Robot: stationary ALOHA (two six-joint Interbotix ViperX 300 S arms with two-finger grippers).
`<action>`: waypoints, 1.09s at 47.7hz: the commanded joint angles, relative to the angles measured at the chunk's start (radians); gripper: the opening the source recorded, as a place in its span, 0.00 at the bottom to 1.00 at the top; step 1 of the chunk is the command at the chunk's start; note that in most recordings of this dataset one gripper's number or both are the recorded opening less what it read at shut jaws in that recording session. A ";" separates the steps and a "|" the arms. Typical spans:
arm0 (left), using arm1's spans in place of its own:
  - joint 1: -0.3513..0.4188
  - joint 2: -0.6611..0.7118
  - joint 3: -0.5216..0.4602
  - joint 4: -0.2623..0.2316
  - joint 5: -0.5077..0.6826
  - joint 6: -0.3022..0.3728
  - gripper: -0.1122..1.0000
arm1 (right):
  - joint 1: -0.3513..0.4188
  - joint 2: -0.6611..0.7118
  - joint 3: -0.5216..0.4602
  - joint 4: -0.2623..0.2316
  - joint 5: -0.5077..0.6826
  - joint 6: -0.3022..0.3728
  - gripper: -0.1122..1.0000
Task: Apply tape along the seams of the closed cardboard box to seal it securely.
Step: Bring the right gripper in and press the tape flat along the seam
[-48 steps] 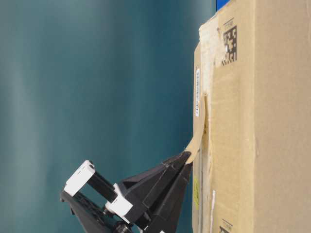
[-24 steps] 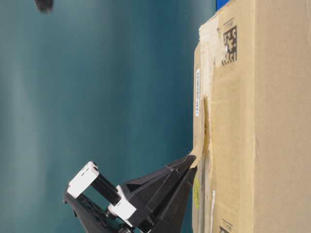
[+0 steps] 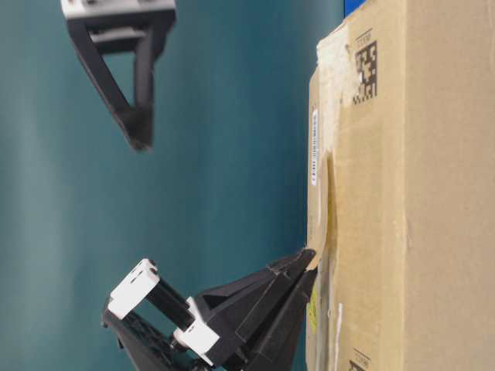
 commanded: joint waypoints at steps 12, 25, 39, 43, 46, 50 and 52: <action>-0.003 -0.021 -0.008 -0.002 -0.005 -0.002 0.10 | -0.006 0.101 -0.058 0.003 0.023 0.002 0.48; 0.008 -0.017 -0.006 -0.002 -0.005 -0.003 0.10 | -0.006 0.175 -0.046 0.003 0.018 0.002 0.48; 0.012 -0.006 -0.006 -0.002 -0.005 -0.003 0.10 | -0.006 0.245 -0.046 -0.002 0.017 0.000 0.48; 0.015 -0.002 -0.006 -0.003 -0.005 -0.003 0.10 | -0.006 0.264 -0.048 -0.002 0.017 0.000 0.47; 0.018 0.000 -0.006 -0.002 -0.005 -0.003 0.10 | -0.006 0.275 -0.049 -0.002 0.017 0.000 0.47; 0.021 0.003 -0.006 -0.002 -0.005 -0.003 0.10 | -0.006 0.285 -0.052 -0.002 0.021 -0.002 0.47; 0.025 0.003 -0.006 -0.002 -0.005 -0.003 0.10 | -0.009 0.287 -0.051 0.002 0.025 -0.002 0.47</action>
